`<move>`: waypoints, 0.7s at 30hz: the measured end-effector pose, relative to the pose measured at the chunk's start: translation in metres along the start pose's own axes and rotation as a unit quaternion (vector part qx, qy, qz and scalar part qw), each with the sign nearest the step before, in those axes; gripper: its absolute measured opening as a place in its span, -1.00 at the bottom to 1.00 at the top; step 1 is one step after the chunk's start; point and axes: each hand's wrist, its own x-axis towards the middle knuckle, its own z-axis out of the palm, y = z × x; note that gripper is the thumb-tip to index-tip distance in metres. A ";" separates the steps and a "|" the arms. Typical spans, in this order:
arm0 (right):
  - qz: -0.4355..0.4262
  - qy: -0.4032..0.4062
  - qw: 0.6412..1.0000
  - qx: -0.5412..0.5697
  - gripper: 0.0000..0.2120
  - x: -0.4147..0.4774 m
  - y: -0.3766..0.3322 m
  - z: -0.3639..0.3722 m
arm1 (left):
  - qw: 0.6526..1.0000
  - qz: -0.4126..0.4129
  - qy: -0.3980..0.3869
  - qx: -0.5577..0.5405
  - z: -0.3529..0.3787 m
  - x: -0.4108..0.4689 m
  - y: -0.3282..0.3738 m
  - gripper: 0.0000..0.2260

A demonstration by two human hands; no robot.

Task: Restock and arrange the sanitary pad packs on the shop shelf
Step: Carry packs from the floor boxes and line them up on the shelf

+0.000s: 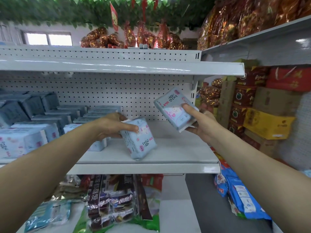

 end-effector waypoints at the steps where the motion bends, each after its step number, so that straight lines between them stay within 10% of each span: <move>1: 0.001 -0.004 1.000 0.003 -0.54 -0.001 0.000 0.001 | 1.000 -0.001 0.003 0.006 -0.001 -0.002 -0.001 -0.39; 21: 0.003 -0.019 1.000 0.013 -0.54 -0.011 0.001 0.005 | 0.998 -0.038 -0.010 -0.043 -0.010 -0.020 -0.007 -0.60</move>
